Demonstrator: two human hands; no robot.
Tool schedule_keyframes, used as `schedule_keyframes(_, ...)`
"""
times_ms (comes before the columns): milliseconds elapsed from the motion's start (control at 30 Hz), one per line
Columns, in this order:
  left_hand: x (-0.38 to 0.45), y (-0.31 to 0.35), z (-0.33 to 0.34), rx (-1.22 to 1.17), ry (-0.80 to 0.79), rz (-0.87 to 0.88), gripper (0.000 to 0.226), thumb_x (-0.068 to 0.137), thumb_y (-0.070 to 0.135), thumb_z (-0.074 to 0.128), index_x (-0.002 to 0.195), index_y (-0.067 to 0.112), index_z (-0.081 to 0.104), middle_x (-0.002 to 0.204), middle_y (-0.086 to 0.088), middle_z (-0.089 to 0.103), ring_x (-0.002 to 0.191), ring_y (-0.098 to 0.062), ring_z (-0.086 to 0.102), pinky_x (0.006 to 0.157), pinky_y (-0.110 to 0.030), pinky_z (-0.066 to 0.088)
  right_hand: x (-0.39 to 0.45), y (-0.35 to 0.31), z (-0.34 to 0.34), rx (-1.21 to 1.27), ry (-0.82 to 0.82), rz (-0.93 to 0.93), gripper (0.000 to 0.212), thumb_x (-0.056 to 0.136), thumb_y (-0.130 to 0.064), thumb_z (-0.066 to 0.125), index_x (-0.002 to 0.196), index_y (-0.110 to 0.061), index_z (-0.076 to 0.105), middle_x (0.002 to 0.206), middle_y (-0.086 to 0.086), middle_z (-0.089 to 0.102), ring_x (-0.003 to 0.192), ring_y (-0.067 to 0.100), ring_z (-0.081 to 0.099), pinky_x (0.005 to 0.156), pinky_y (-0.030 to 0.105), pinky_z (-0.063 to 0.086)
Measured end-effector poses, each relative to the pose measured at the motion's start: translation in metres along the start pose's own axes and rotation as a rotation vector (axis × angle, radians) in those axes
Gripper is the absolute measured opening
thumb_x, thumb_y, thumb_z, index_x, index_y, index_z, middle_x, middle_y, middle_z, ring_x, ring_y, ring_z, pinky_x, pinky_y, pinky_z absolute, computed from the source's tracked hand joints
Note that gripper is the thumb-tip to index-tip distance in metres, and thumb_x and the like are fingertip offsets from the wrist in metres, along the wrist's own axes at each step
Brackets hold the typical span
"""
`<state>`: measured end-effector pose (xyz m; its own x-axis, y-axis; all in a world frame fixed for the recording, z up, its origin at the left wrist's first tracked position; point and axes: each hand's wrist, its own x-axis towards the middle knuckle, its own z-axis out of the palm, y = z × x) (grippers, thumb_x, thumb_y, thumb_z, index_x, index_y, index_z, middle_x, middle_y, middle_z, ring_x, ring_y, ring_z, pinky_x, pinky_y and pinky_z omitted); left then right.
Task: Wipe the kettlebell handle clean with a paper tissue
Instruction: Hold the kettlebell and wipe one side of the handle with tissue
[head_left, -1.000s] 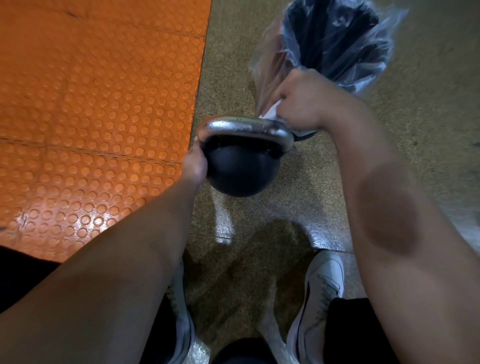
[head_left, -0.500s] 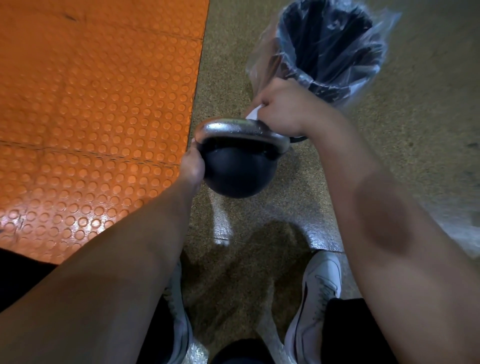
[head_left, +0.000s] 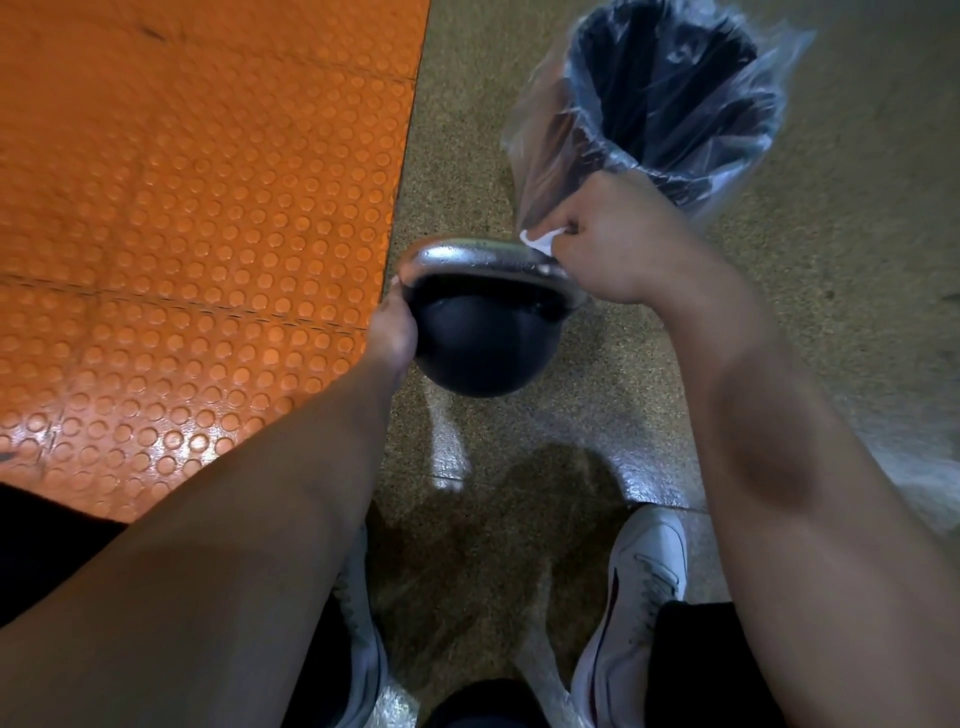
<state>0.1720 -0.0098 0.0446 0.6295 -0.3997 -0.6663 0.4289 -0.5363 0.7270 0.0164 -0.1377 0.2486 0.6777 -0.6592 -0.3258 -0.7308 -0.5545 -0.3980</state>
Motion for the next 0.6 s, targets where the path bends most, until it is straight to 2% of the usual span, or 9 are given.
schedule_keyframes(67, 0.0, 0.0, -0.001, -0.002, -0.006, 0.003, 0.061, 0.103, 0.052, 0.033, 0.138, 0.007, 0.055, 0.139, -0.012, 0.057, 0.13, -0.028, 0.049, 0.114, -0.044, 0.038, -0.002, -0.004, 0.003, 0.005, -0.031, 0.019, 0.036, 0.095, -0.008, 0.053, 0.121, -0.013, 0.078, 0.118, 0.009, 0.076, 0.1, 0.027, 0.07, 0.092, 0.03, 0.056)
schedule_keyframes(167, 0.0, 0.0, 0.001, -0.004, 0.008, 0.015, 0.058, 0.104, 0.049, 0.033, 0.136, 0.006, 0.055, 0.137, -0.013, 0.057, 0.13, -0.028, 0.049, 0.114, -0.044, 0.037, -0.013, -0.014, 0.007, 0.025, -0.007, -0.019, 0.041, 0.101, -0.011, 0.051, 0.134, -0.027, 0.071, 0.123, 0.009, 0.073, 0.1, 0.026, 0.067, 0.095, 0.03, 0.054)
schedule_keyframes(267, 0.0, 0.0, 0.001, -0.006, 0.027, 0.017, 0.056, 0.105, 0.046, 0.033, 0.138, 0.006, 0.053, 0.139, -0.014, 0.056, 0.131, -0.029, 0.048, 0.114, -0.044, 0.036, -0.027, -0.01, 0.01, 0.032, 0.023, 0.018, 0.042, 0.104, -0.015, 0.051, 0.139, -0.033, 0.066, 0.138, 0.004, 0.067, 0.114, 0.027, 0.064, 0.099, 0.028, 0.046)
schedule_keyframes(367, 0.0, 0.0, 0.002, 0.0, 0.025, 0.025, 0.056, 0.105, 0.047, 0.032, 0.138, 0.006, 0.054, 0.139, -0.014, 0.056, 0.131, -0.029, 0.049, 0.114, -0.044, 0.036, -0.023, -0.007, 0.015, 0.027, 0.05, 0.079, 0.045, 0.103, -0.015, 0.049, 0.143, -0.032, 0.063, 0.135, 0.012, 0.064, 0.105, 0.028, 0.064, 0.097, 0.032, 0.051)
schedule_keyframes(433, 0.001, 0.0, 0.002, -0.004, 0.02, 0.027, 0.057, 0.105, 0.047, 0.033, 0.138, 0.007, 0.054, 0.14, -0.014, 0.056, 0.131, -0.028, 0.048, 0.115, -0.044, 0.036, -0.022, -0.013, 0.02, 0.064, 0.066, 0.045, 0.045, 0.102, -0.013, 0.049, 0.143, -0.028, 0.063, 0.141, 0.009, 0.065, 0.118, 0.027, 0.064, 0.107, 0.033, 0.049)
schedule_keyframes(500, 0.002, -0.001, 0.002, -0.008, 0.022, 0.017, 0.057, 0.105, 0.048, 0.033, 0.137, 0.006, 0.055, 0.139, -0.015, 0.056, 0.131, -0.029, 0.048, 0.115, -0.045, 0.035, -0.027, -0.017, 0.026, 0.101, 0.08, -0.021, 0.044, 0.1, -0.01, 0.051, 0.14, -0.023, 0.066, 0.146, -0.002, 0.063, 0.133, 0.018, 0.059, 0.116, 0.023, 0.037)
schedule_keyframes(533, 0.001, -0.001, 0.002, -0.011, 0.024, 0.019, 0.057, 0.105, 0.047, 0.034, 0.136, 0.006, 0.056, 0.138, -0.015, 0.057, 0.13, -0.029, 0.049, 0.114, -0.045, 0.036, -0.03, -0.017, 0.028, 0.107, 0.098, -0.031, 0.043, 0.1, -0.011, 0.052, 0.139, -0.022, 0.067, 0.144, -0.006, 0.064, 0.135, 0.015, 0.058, 0.118, 0.022, 0.034)
schedule_keyframes(600, 0.002, -0.001, 0.002, -0.023, 0.02, 0.022, 0.055, 0.105, 0.046, 0.034, 0.134, 0.005, 0.058, 0.136, -0.015, 0.059, 0.128, -0.029, 0.051, 0.113, -0.043, 0.037, -0.031, -0.009, 0.03, 0.102, 0.138, 0.021, 0.041, 0.1, -0.015, 0.053, 0.136, -0.026, 0.069, 0.139, -0.004, 0.068, 0.125, 0.02, 0.064, 0.116, 0.032, 0.045)
